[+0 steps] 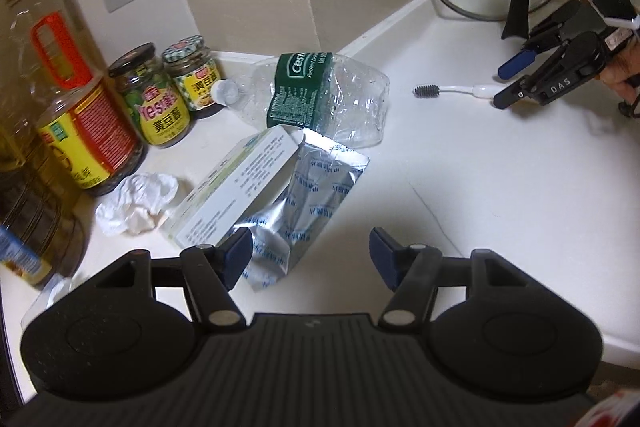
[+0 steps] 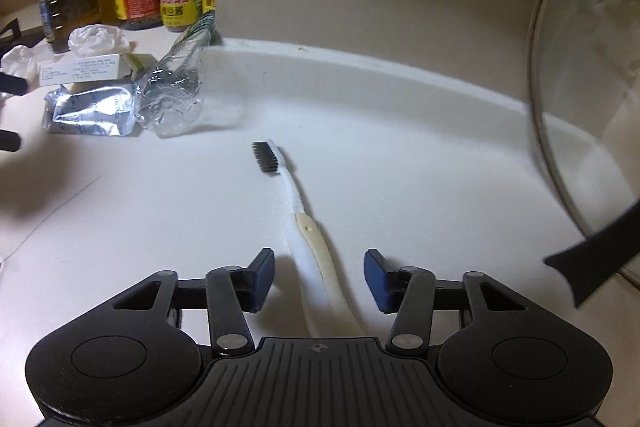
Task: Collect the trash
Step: 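Grasp the white toothbrush with the right tool while the left tool grasps the silver foil packet, then carry the toothbrush and foil packet down over the wastebasket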
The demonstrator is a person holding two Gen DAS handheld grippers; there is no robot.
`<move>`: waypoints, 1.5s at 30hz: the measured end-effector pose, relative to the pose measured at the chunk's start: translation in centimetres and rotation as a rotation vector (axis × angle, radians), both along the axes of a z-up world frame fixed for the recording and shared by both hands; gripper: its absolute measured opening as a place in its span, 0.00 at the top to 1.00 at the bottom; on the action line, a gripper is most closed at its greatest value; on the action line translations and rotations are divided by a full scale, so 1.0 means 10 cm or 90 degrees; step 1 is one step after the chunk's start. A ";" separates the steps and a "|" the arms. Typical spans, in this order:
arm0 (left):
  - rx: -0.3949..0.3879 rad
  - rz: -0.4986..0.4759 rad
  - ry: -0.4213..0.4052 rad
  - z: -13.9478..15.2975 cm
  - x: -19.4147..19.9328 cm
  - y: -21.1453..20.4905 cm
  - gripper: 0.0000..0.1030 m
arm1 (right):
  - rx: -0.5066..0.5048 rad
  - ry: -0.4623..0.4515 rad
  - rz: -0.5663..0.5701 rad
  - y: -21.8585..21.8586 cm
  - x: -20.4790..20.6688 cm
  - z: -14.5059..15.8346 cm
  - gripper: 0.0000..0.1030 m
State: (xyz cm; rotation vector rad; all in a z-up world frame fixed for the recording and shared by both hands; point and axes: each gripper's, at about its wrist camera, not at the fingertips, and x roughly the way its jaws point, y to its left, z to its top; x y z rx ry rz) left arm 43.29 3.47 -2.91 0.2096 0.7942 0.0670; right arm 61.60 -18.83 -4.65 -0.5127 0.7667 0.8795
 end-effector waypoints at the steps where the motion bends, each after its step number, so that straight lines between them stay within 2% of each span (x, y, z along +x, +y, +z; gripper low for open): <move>1: 0.000 -0.004 0.003 -0.01 0.04 0.00 0.41 | 0.005 0.006 0.011 0.01 0.02 -0.01 0.60; 3: 0.001 -0.009 0.009 -0.04 0.10 0.00 0.41 | 0.010 0.009 0.020 0.03 0.04 -0.01 0.65; 4: 0.001 -0.012 0.010 -0.05 0.12 0.01 0.41 | 0.012 0.014 0.021 0.04 0.05 0.00 0.76; 6: 0.005 -0.019 0.015 -0.07 0.18 0.01 0.41 | 0.017 0.021 0.015 0.04 0.08 0.01 0.79; 12: 0.030 -0.043 0.024 -0.12 0.34 0.03 0.41 | 0.036 0.030 0.011 0.04 -0.08 0.09 0.80; 18: 0.037 -0.067 0.072 -0.21 0.55 0.08 0.41 | 0.049 0.019 0.013 0.06 -0.27 0.16 0.80; 20: 0.039 -0.071 0.094 -0.26 0.61 0.09 0.45 | 0.056 0.019 0.009 0.07 -0.31 0.17 0.79; 22: 0.032 -0.073 0.098 -0.26 0.60 0.07 0.56 | 0.062 0.018 0.005 0.07 -0.35 0.18 0.79; 27: 0.029 -0.082 0.109 -0.22 0.48 -0.07 0.71 | 0.077 0.028 -0.005 0.07 -0.45 0.17 0.79; 33: -0.005 -0.075 0.100 -0.16 0.35 -0.22 0.68 | 0.093 0.043 -0.019 0.03 -0.53 0.15 0.79; 38: -0.011 -0.038 0.100 -0.21 0.47 -0.17 0.54 | 0.105 0.055 -0.031 0.01 -0.55 0.15 0.79; 45: -0.066 -0.007 0.112 -0.22 0.53 -0.08 0.55 | 0.118 0.060 -0.047 -0.04 -0.57 0.16 0.79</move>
